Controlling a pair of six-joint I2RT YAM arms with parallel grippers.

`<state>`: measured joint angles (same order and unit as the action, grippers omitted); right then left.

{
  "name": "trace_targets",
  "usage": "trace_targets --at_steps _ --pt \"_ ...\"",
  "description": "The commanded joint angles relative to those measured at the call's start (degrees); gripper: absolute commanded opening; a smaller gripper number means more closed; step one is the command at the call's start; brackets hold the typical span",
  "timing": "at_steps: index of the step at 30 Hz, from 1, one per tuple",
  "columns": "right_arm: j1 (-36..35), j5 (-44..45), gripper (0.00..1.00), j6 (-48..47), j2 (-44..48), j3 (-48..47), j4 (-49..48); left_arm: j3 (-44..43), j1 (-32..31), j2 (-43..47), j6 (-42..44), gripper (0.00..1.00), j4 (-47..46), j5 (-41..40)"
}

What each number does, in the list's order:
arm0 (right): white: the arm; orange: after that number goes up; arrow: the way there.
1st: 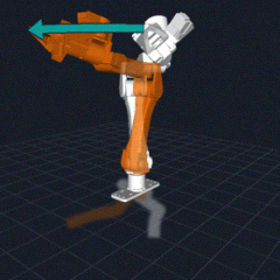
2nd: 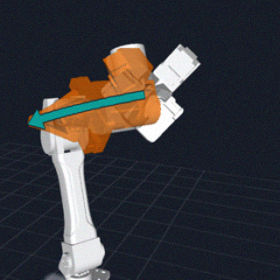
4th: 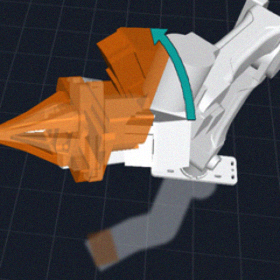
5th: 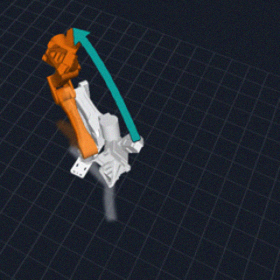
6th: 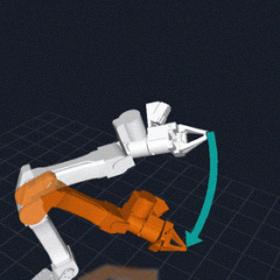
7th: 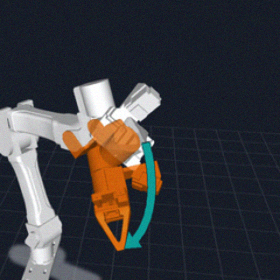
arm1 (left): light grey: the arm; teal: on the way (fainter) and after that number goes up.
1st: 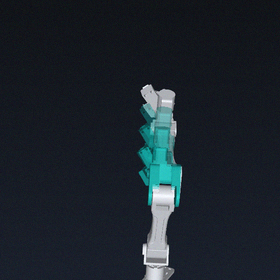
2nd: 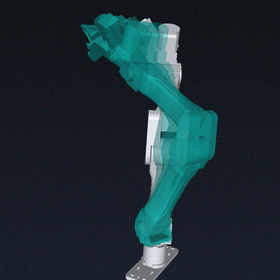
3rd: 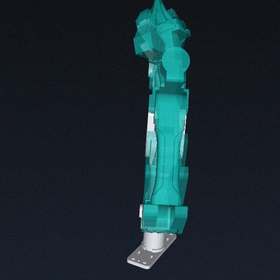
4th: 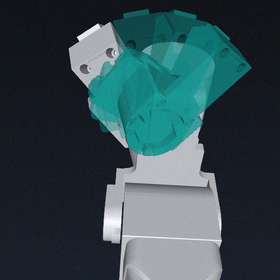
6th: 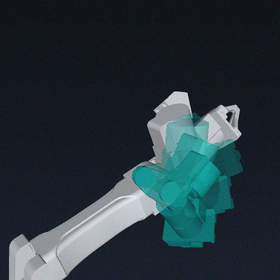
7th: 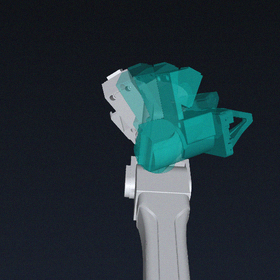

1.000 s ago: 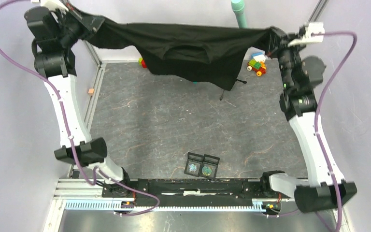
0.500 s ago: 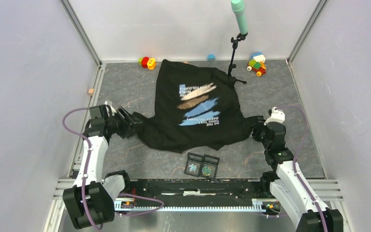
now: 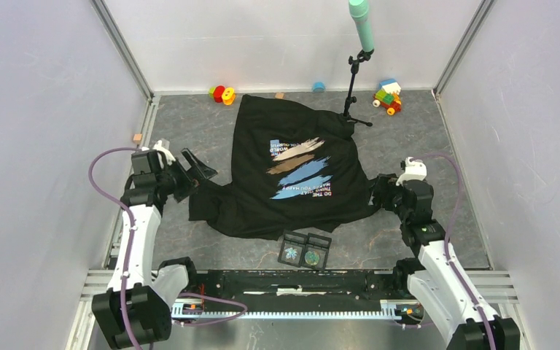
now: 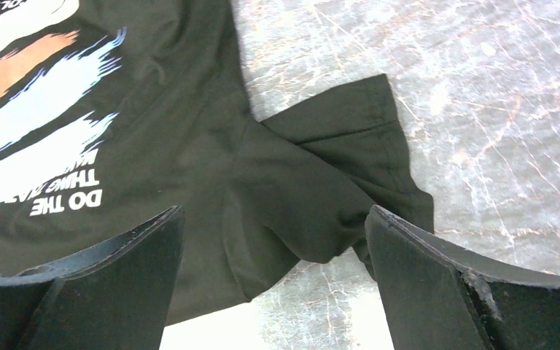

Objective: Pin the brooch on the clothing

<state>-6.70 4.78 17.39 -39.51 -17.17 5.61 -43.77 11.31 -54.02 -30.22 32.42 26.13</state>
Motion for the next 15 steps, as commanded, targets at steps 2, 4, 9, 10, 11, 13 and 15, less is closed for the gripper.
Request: trace_targets --at_steps 2,4,9,10,11,13,15 --pt "0.01 -7.96 0.97 -5.21 -1.33 -4.42 -0.38 0.11 -4.03 -2.72 5.24 1.0 -0.43 1.03" --pt "-0.06 -9.25 0.97 -5.71 -1.42 -4.81 -0.18 0.64 -5.81 -3.79 5.26 1.0 -0.8 1.12" --pt "-0.07 -11.3 0.95 -5.54 -2.74 -3.9 -0.97 2.12 -10.32 -5.77 3.77 1.0 -4.18 0.58" --pt "-0.07 -11.64 0.94 -5.56 -3.43 -3.55 -1.65 2.33 -11.49 -6.38 3.23 1.0 -5.2 0.21" --pt "-0.02 -11.82 0.91 -5.75 -4.3 -3.59 -2.09 2.37 -13.29 -7.08 2.78 1.0 -6.07 -0.03" --pt "-0.05 -12.2 0.87 -6.62 -7.14 -4.51 -2.79 2.05 -15.93 -9.41 1.85 1.0 -7.55 -0.53" --pt "-0.07 -12.33 0.8 -7.9 -10.74 -6.99 -2.55 1.8 -18.5 -11.34 0.5 1.0 -9.38 -1.1"
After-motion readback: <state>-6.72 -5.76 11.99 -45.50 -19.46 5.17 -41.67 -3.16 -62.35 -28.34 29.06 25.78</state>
